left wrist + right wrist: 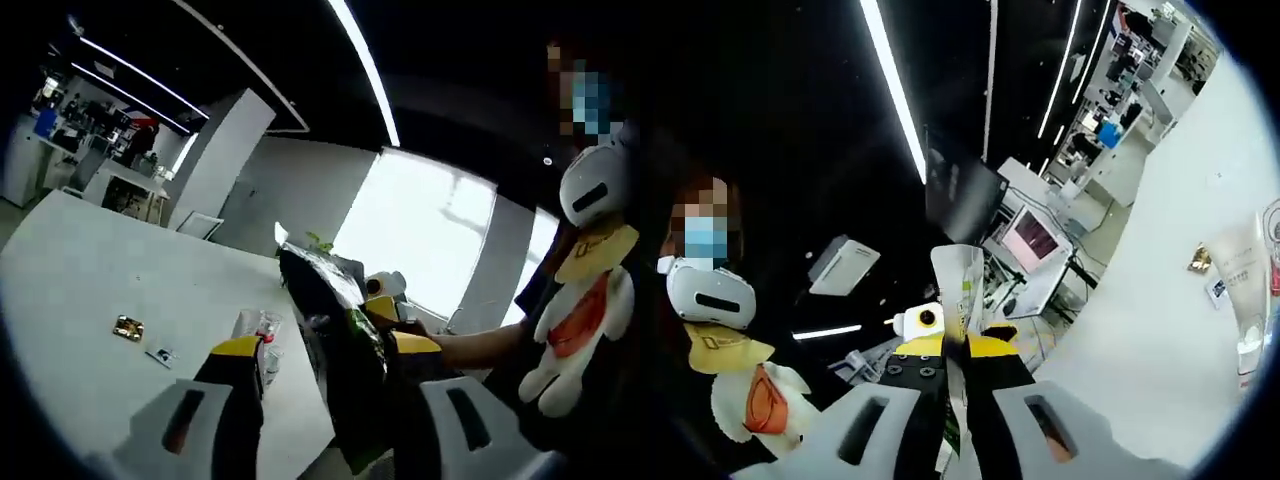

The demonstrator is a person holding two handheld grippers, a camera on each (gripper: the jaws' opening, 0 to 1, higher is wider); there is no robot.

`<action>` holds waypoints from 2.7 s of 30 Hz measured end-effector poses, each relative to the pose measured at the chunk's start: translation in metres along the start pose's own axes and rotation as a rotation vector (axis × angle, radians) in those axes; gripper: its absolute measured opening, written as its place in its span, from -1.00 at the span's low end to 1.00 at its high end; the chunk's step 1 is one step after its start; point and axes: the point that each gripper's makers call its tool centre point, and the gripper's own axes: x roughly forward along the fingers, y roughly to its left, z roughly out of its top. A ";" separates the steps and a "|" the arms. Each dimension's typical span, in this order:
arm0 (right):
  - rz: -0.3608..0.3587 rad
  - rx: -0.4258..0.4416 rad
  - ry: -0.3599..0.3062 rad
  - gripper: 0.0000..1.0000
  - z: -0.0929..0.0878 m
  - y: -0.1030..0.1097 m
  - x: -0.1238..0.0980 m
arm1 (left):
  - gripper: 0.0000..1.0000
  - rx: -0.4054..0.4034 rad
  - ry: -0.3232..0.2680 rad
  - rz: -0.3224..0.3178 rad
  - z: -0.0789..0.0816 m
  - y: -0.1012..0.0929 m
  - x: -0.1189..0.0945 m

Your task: Arrange the skincare products in the storage area until every visible bottle or jar stands upright without overlapping.

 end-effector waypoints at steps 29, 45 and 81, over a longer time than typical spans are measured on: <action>-0.102 0.048 -0.132 -0.50 -0.011 -0.027 0.003 | -0.97 -0.474 -0.288 -0.080 0.025 0.007 0.003; -0.091 0.122 -0.263 -0.98 -0.010 -0.023 -0.007 | -0.92 -0.247 -0.172 0.067 0.016 0.023 0.009; -0.525 0.168 -0.193 -0.98 -0.045 -0.089 -0.033 | -0.99 -0.398 -0.008 0.208 -0.058 0.050 0.016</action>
